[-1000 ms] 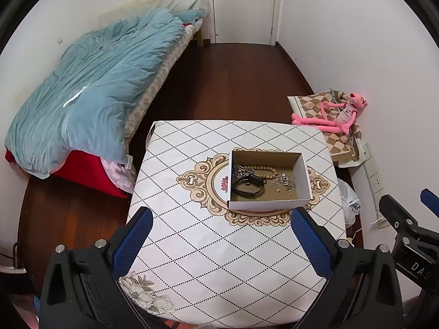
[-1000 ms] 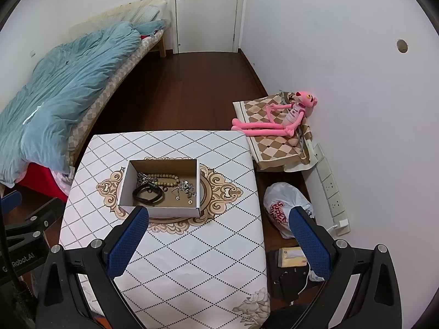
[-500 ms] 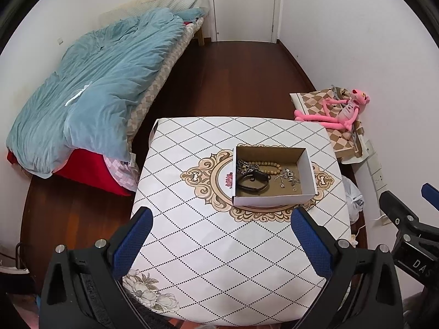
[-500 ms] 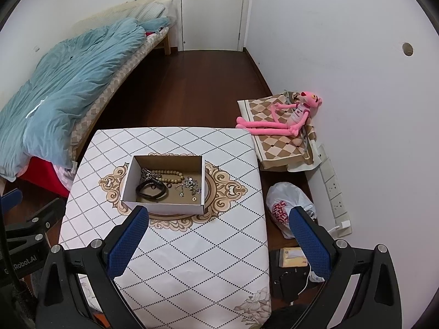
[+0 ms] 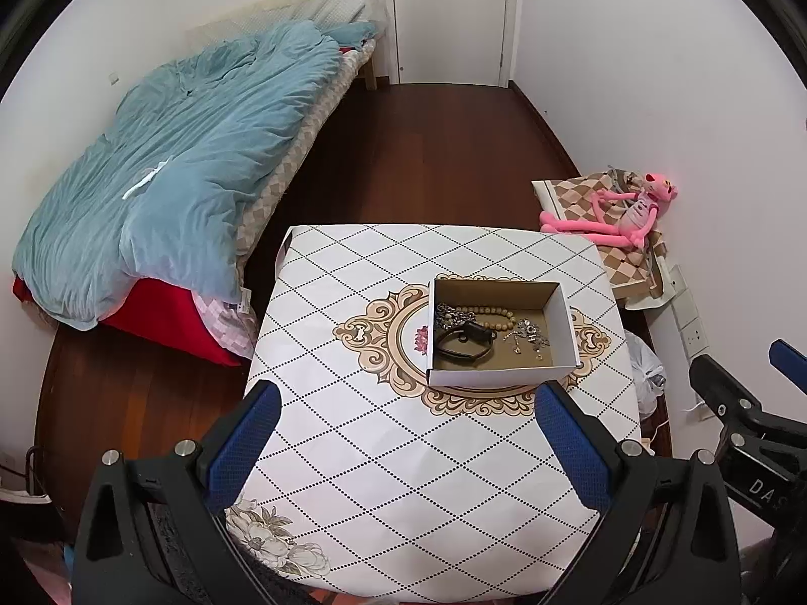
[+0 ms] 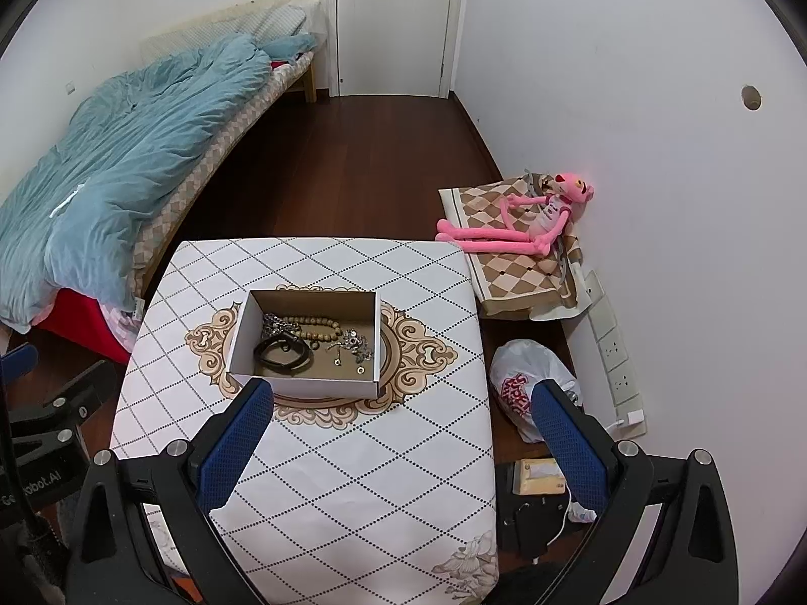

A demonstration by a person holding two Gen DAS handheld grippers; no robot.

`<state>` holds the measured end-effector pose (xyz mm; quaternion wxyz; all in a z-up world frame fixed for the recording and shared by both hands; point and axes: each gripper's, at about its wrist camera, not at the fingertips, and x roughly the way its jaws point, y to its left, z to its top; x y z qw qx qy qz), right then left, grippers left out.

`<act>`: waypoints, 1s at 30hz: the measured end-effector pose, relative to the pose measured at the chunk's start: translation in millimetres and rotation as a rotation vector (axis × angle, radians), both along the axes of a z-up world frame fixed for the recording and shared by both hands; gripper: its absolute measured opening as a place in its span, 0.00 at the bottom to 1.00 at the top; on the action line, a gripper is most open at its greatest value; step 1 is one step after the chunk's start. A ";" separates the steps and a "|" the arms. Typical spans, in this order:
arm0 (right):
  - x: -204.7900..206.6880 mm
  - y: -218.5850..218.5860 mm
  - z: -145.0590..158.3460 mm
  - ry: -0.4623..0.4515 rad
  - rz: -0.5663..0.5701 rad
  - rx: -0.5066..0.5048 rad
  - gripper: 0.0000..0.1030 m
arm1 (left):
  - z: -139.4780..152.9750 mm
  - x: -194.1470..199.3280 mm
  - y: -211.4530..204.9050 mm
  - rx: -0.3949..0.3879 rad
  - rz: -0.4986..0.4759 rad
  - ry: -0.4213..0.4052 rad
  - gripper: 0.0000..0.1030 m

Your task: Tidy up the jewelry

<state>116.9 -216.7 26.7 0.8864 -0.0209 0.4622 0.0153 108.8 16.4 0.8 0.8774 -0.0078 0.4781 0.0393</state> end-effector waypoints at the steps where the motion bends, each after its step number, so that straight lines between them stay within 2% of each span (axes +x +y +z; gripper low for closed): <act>1: 0.0 0.3 0.7 -0.001 0.000 -0.001 1.00 | 0.1 0.3 -0.5 0.001 0.000 0.000 1.00; 30: 0.0 2.2 3.8 -0.001 0.013 0.010 1.00 | 8.8 0.0 -0.1 0.001 0.007 -0.015 1.00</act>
